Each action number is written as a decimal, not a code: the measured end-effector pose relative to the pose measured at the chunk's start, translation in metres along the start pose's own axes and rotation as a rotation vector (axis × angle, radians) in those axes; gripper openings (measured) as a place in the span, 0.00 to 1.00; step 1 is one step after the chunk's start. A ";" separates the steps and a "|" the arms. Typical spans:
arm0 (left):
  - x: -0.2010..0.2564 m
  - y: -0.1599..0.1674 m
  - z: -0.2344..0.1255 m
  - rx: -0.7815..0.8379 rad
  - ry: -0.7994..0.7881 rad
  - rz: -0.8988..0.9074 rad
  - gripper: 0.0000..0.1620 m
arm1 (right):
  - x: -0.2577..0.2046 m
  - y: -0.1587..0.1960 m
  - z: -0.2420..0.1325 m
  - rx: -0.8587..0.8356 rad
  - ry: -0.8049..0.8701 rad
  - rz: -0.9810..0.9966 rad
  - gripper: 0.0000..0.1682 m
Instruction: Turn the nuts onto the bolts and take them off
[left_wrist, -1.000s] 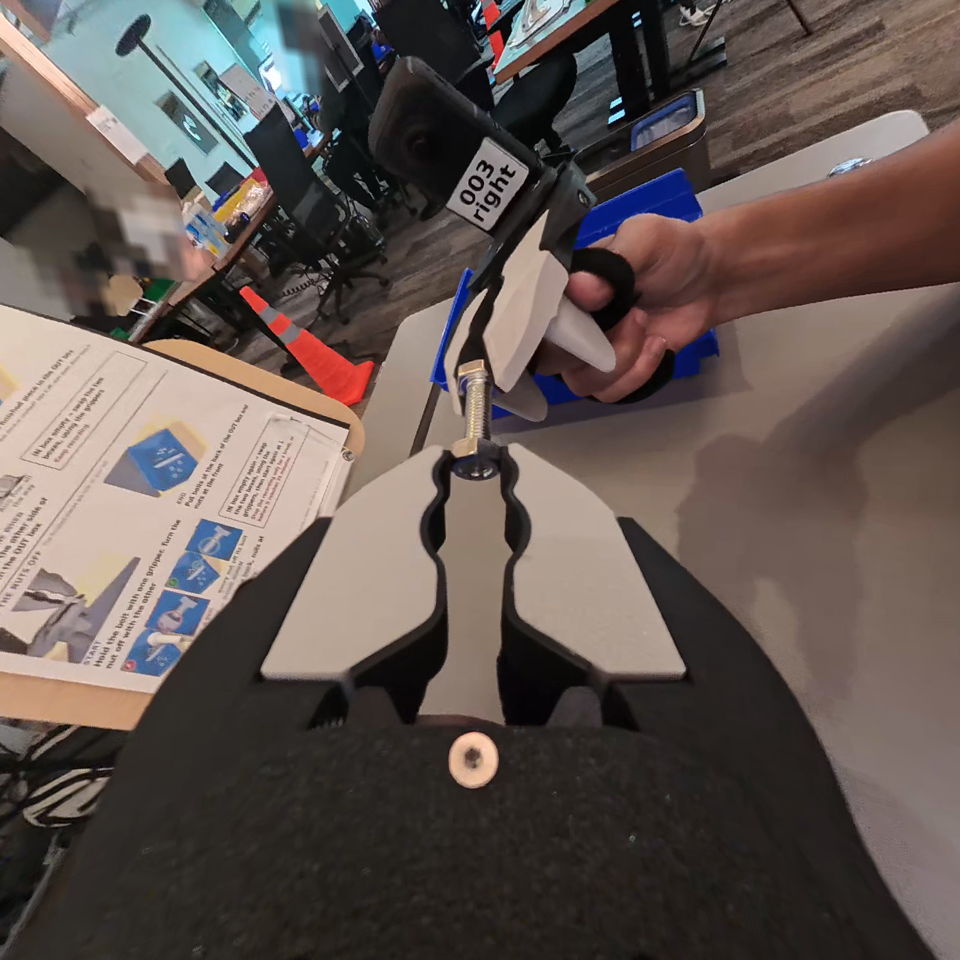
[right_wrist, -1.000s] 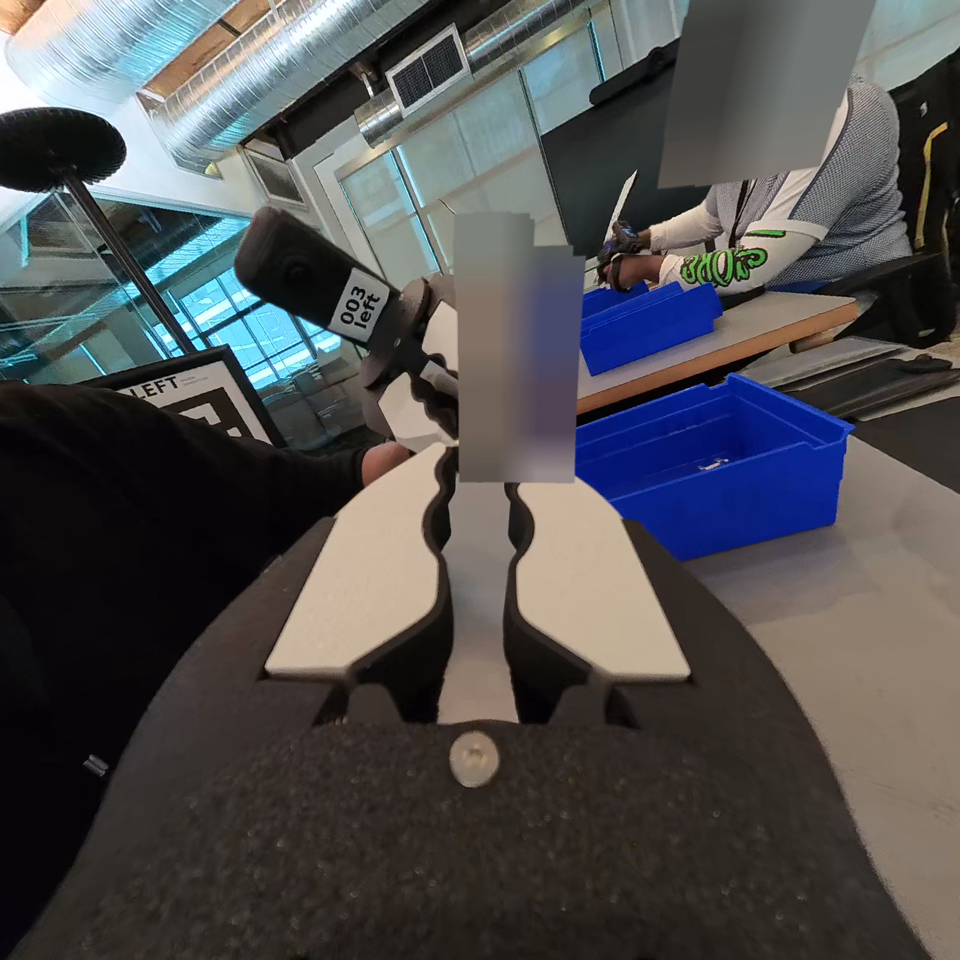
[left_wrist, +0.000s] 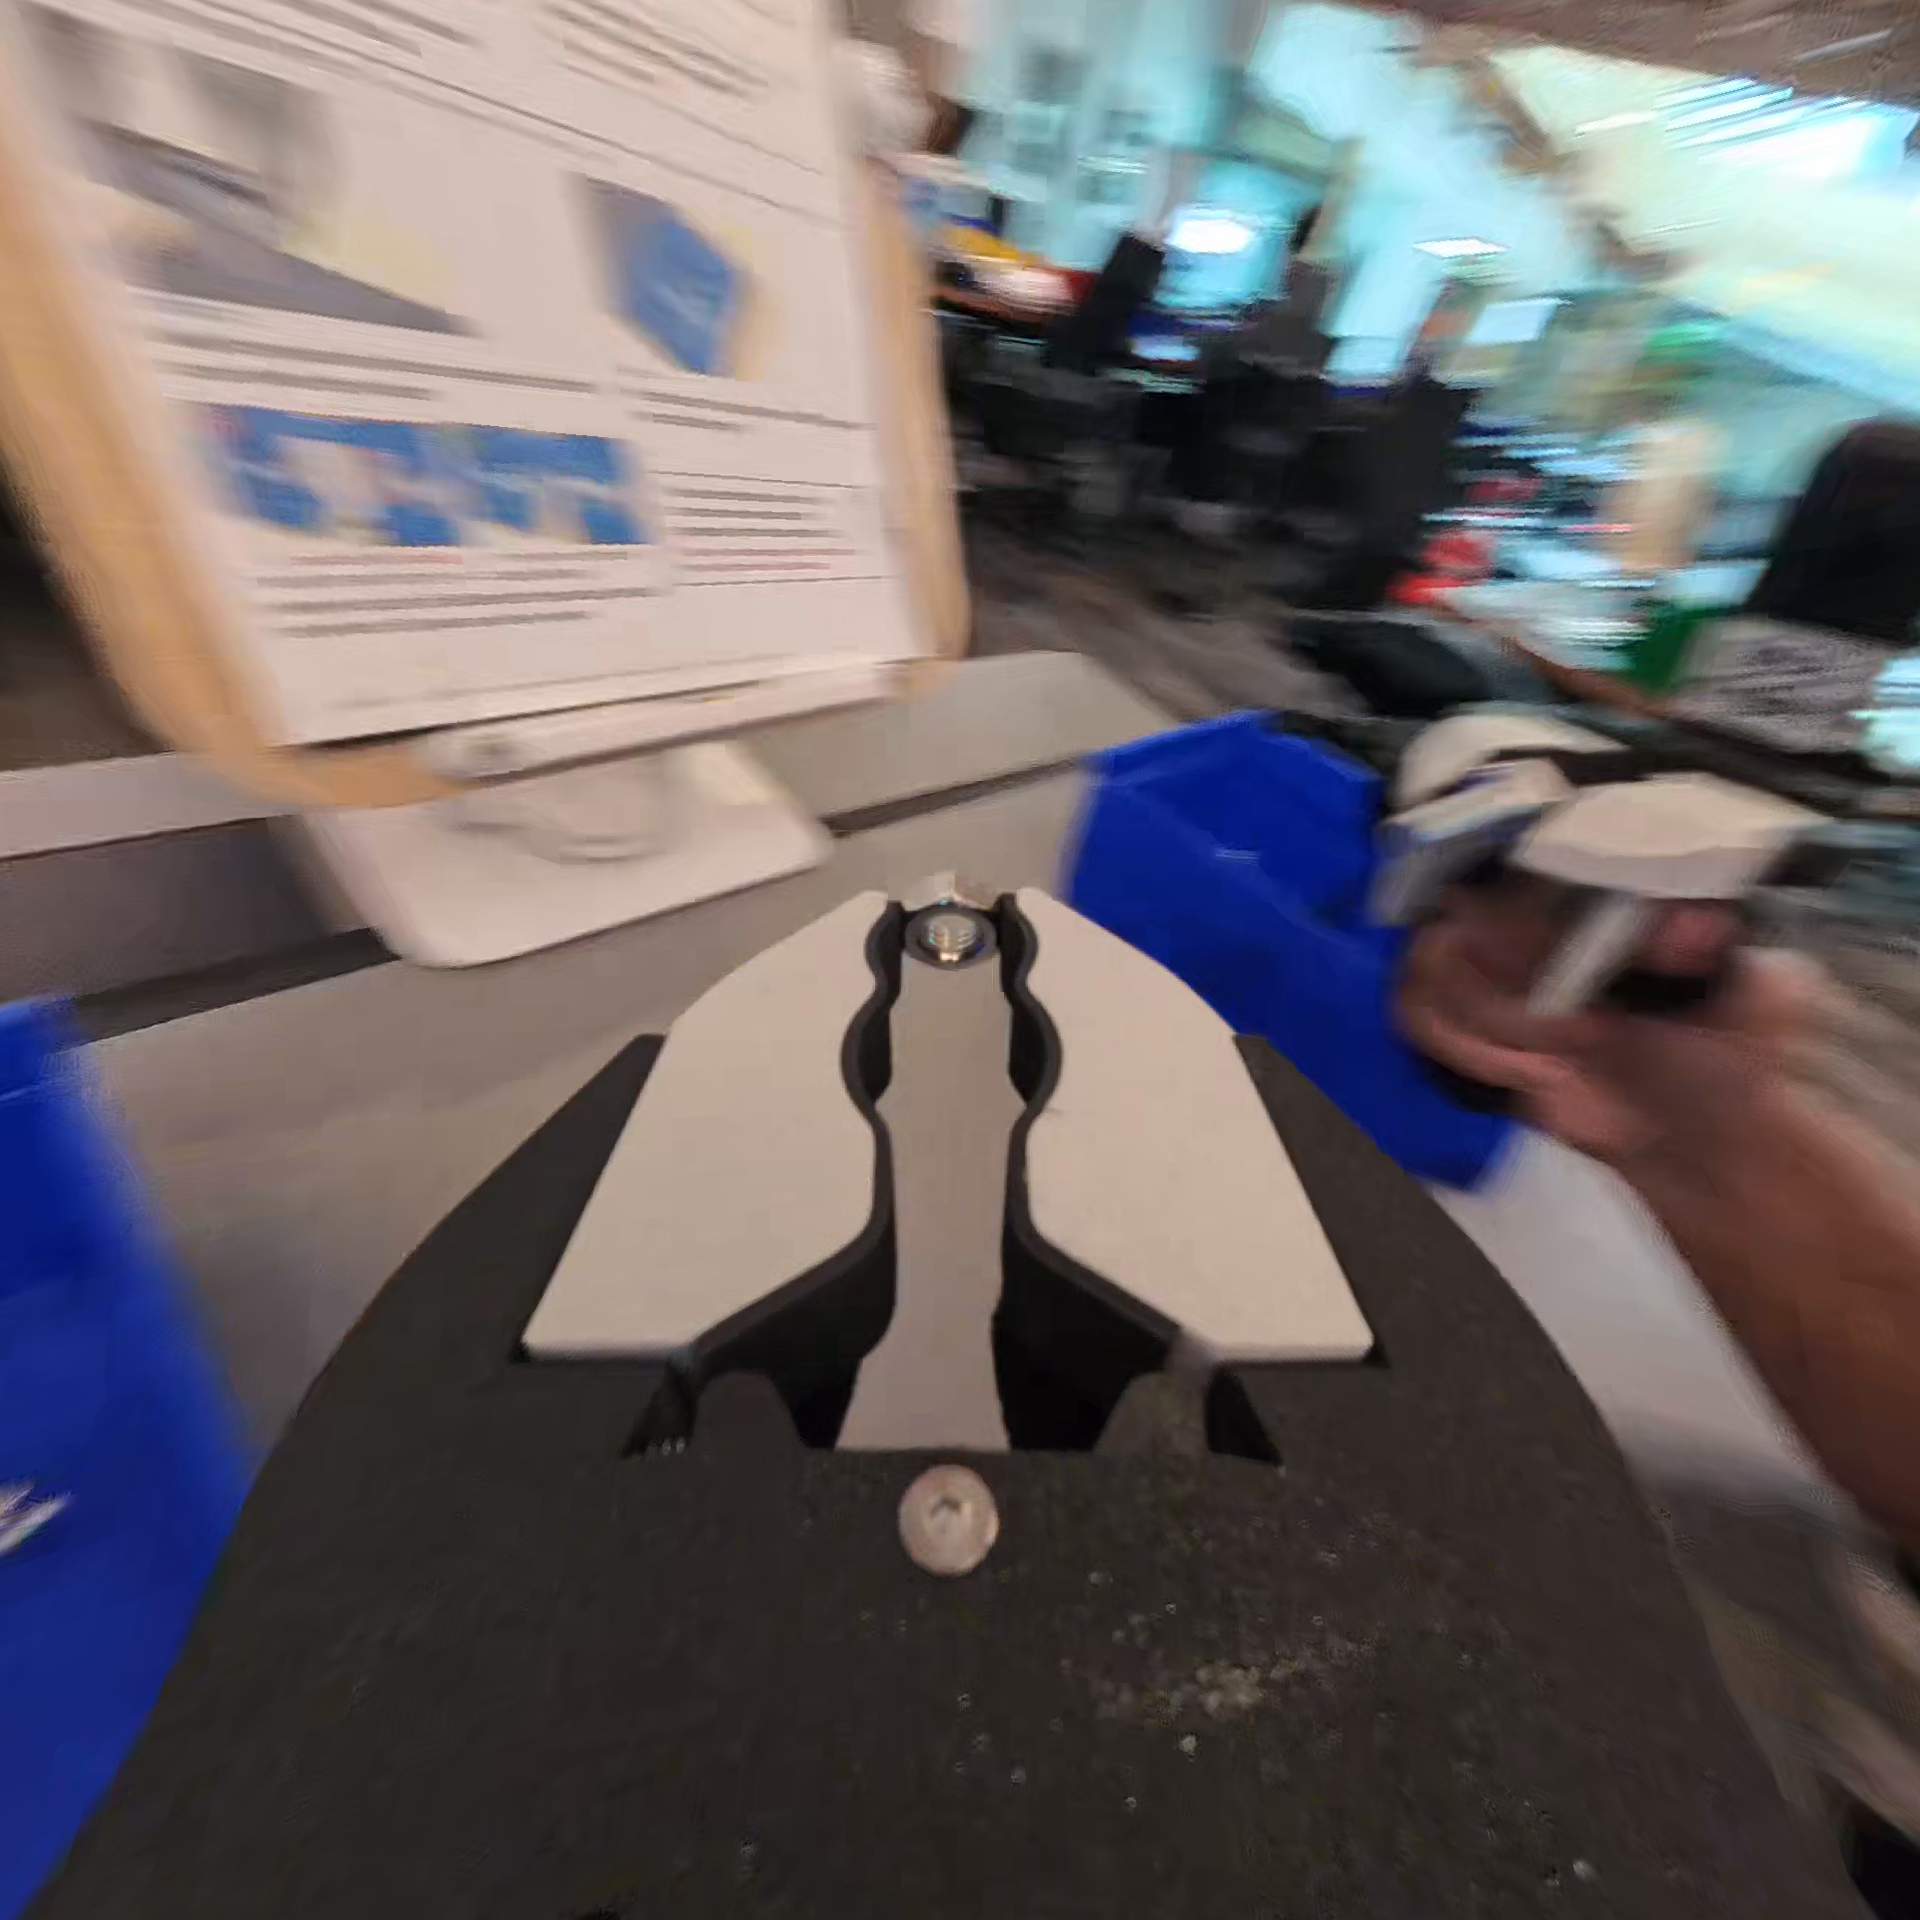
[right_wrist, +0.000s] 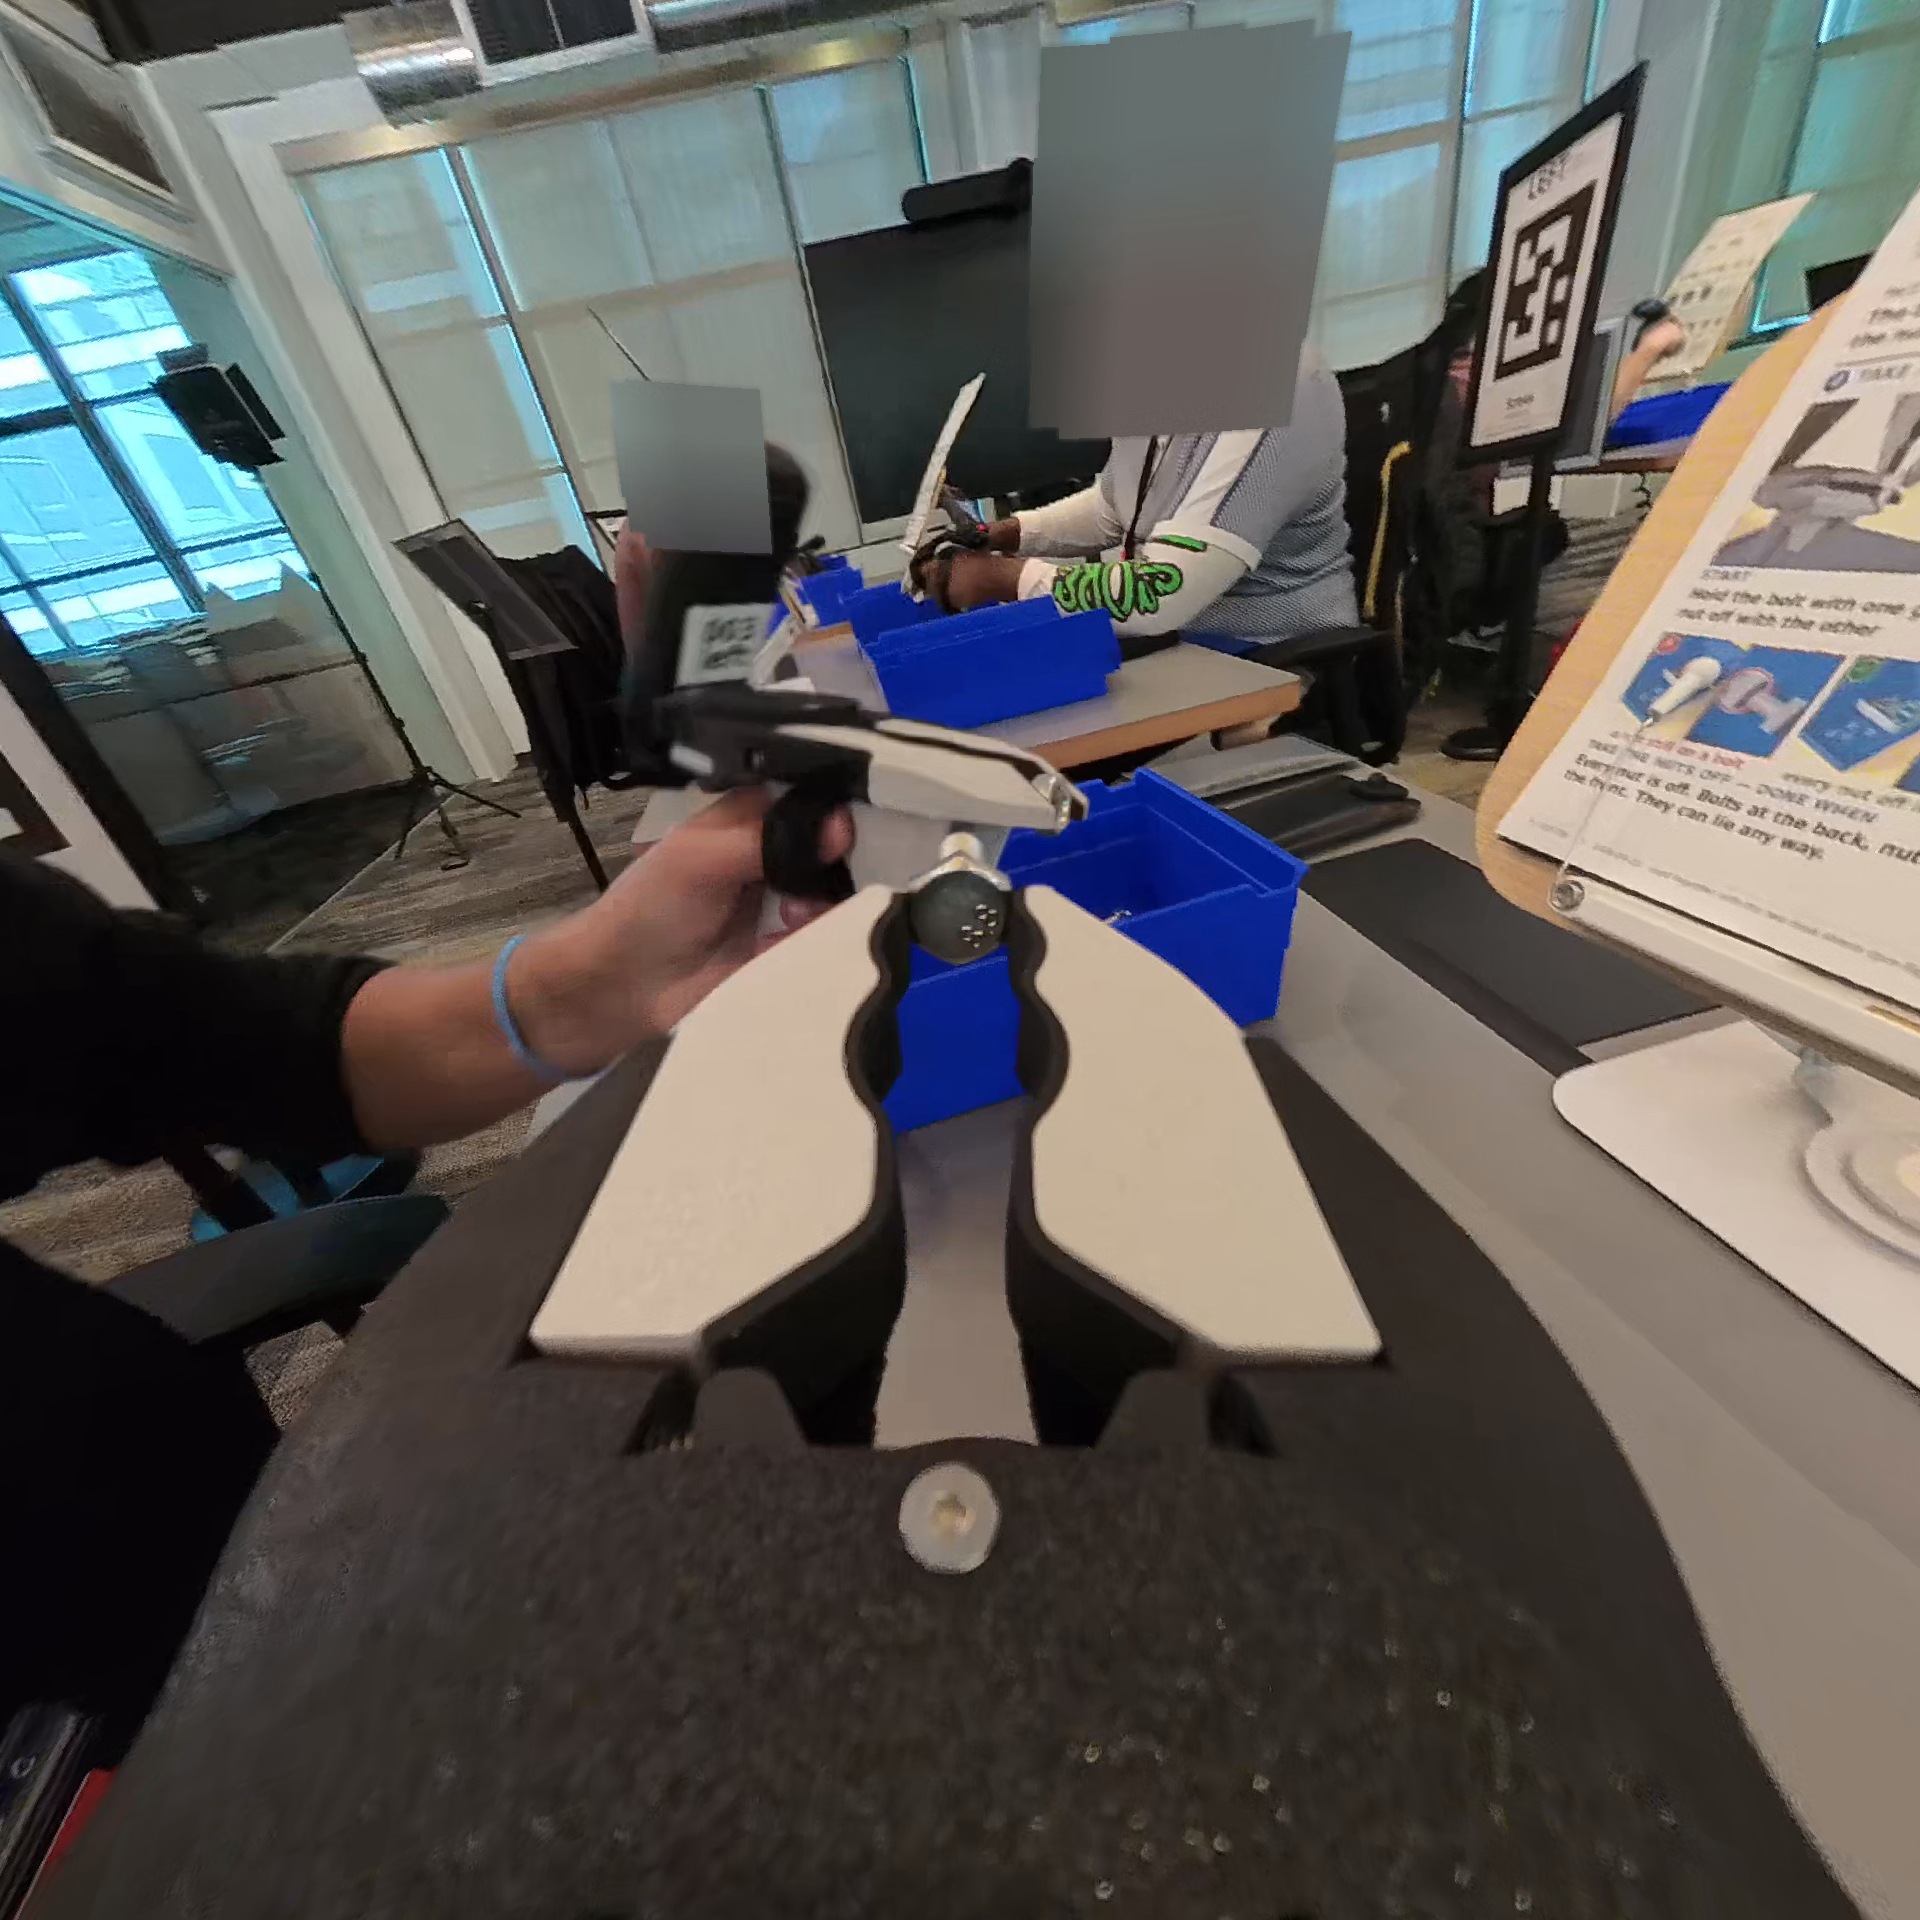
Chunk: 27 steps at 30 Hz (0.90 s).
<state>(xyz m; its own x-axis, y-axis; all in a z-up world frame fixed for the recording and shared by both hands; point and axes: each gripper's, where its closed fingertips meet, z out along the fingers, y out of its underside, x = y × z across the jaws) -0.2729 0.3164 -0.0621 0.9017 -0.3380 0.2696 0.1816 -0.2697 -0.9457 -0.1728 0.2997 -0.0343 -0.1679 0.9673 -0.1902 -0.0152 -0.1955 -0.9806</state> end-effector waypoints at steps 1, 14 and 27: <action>-0.012 0.005 -0.005 0.025 -0.136 0.036 0.10 | 0.001 0.002 0.001 -0.006 0.008 0.006 0.10; 0.005 0.035 -0.027 -0.010 -0.260 0.101 0.10 | 0.055 -0.030 -0.081 -0.225 0.396 -0.036 0.10; 0.036 0.071 0.000 -0.133 -0.089 0.066 0.10 | 0.218 0.167 -0.251 -1.239 0.769 0.338 0.11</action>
<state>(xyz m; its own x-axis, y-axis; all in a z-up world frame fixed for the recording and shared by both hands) -0.2278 0.2847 -0.1198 0.9423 -0.2790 0.1850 0.0730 -0.3682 -0.9269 0.0352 0.5185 -0.2516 0.5592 0.8290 -0.0017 0.8069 -0.5447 -0.2286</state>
